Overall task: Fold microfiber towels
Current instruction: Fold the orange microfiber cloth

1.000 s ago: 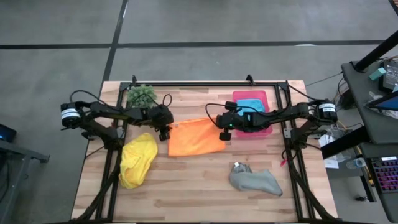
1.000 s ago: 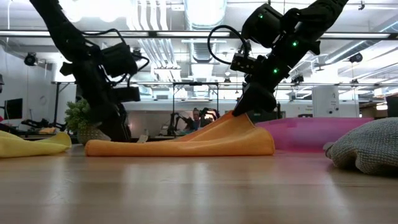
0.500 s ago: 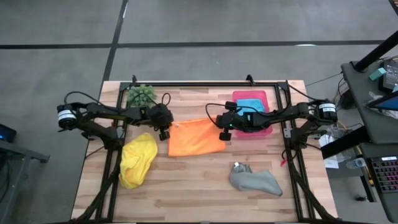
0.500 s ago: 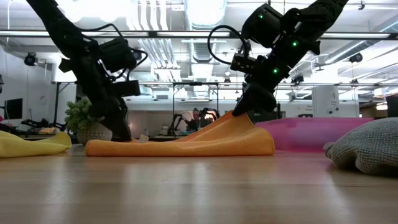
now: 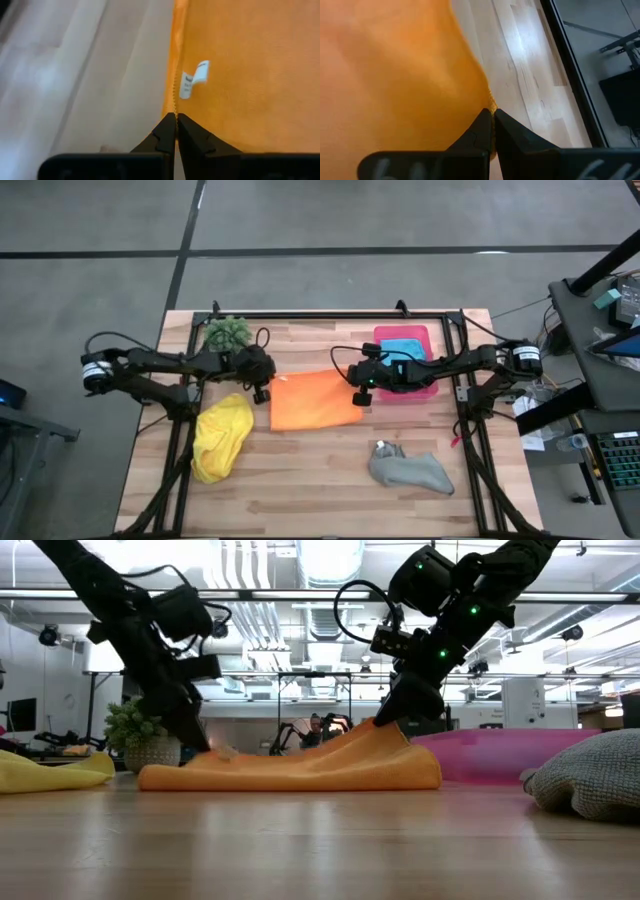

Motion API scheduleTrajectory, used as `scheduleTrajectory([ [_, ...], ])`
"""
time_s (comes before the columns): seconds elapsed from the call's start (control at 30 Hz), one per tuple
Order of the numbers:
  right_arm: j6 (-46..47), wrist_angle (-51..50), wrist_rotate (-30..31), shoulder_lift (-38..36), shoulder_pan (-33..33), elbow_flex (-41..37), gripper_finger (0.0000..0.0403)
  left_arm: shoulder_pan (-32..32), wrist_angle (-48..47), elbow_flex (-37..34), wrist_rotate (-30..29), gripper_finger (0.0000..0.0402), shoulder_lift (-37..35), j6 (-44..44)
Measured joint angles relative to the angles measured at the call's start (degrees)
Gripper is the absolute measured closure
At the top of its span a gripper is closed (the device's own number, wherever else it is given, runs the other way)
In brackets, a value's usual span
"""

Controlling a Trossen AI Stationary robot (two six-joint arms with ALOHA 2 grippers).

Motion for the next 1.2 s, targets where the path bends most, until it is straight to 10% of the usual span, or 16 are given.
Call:
scheduleTrajectory([
  [0.33, -0.8, 3.6, 0.0, 0.7, 0.0, 0.0, 0.0394, 0.1, -4.3, -0.3, -1.4, 0.0401, -6.4, -0.1],
  [1.2, -3.0, 4.5, 4.5, 4.1, -0.7, 0.0, 0.0350, 0.1, -0.2, -0.2, -4.6, 0.0393, 4.6, -3.1],
])
